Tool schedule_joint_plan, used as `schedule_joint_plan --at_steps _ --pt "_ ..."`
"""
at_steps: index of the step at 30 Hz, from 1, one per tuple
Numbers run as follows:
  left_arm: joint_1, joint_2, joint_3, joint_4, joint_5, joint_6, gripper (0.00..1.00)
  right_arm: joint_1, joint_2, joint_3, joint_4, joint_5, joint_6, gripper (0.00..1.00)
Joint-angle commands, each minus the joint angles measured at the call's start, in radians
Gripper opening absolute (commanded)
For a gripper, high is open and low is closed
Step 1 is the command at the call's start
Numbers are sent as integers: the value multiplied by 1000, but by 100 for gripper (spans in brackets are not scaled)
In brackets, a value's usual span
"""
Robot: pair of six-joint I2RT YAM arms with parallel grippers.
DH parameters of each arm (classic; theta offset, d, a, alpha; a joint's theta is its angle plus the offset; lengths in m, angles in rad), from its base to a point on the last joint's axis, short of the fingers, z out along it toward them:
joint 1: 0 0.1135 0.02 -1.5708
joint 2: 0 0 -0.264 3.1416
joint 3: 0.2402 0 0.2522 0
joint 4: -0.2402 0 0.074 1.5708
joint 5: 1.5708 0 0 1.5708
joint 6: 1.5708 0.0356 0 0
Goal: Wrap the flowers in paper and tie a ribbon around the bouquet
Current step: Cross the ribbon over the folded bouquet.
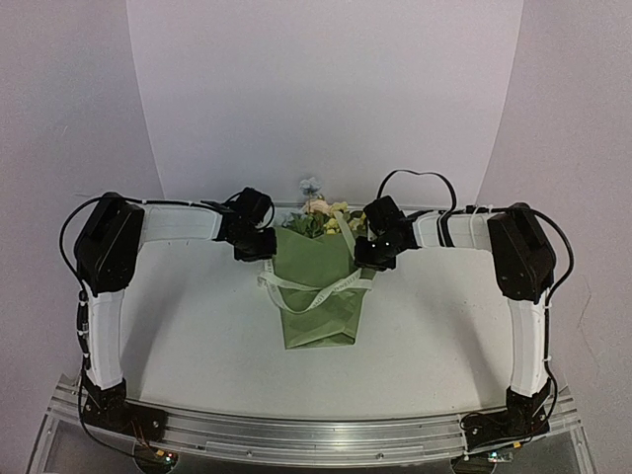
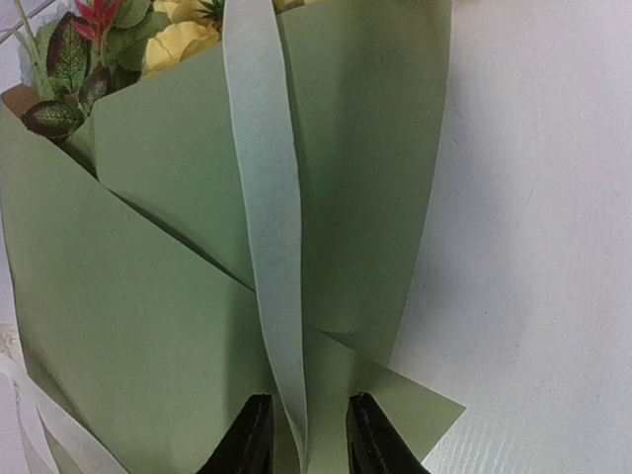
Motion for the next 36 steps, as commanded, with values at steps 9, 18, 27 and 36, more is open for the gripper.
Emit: schedule_joint_plan --at_steps 9,18,27,36 --pt "56 -89 -128 192 89 -56 13 -3 -15 9 -4 7 3 8" --pt "67 32 0 53 90 -50 38 -3 -30 -3 -5 11 2 12" --pt "40 143 141 -131 -55 -31 40 -3 -45 -9 -5 4 -2 13" --pt "8 210 211 -183 -84 -12 41 -2 -57 -19 -3 2 -8 13"
